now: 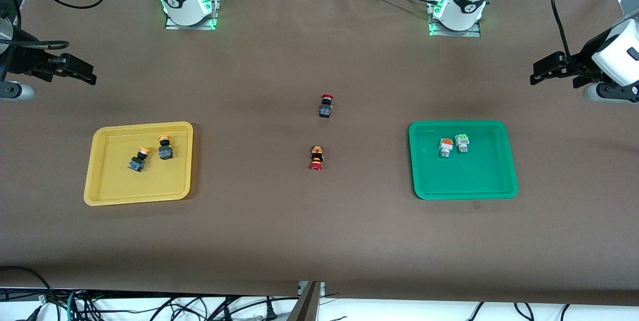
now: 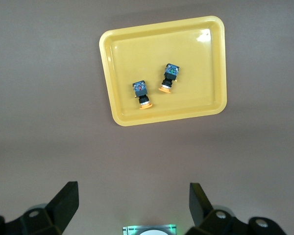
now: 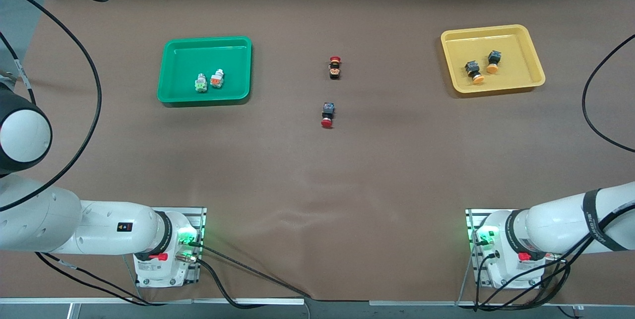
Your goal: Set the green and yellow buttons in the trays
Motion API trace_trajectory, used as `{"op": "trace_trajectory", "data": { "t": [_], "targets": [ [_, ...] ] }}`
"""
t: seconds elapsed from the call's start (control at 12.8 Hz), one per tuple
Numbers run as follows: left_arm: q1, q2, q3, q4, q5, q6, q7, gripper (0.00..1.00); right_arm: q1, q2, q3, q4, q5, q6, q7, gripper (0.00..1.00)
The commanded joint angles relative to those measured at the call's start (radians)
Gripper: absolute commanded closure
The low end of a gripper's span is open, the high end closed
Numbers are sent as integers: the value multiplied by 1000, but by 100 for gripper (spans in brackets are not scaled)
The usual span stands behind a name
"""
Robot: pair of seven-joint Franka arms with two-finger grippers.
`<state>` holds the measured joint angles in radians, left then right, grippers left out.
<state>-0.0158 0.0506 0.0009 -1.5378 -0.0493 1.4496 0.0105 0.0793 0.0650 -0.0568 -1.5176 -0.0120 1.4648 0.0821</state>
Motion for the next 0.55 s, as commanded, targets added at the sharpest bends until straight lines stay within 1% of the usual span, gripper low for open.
{"op": "trace_trajectory", "data": {
  "t": [0.0, 0.47],
  "targets": [
    [-7, 15, 2, 36, 26, -11, -6, 0, -3, 7, 6, 19, -2, -4, 8, 0],
    [-4, 14, 8, 38, 28, -12, -6, 0, -3, 7, 6, 19, -2, -4, 10, 0]
  ]
}}
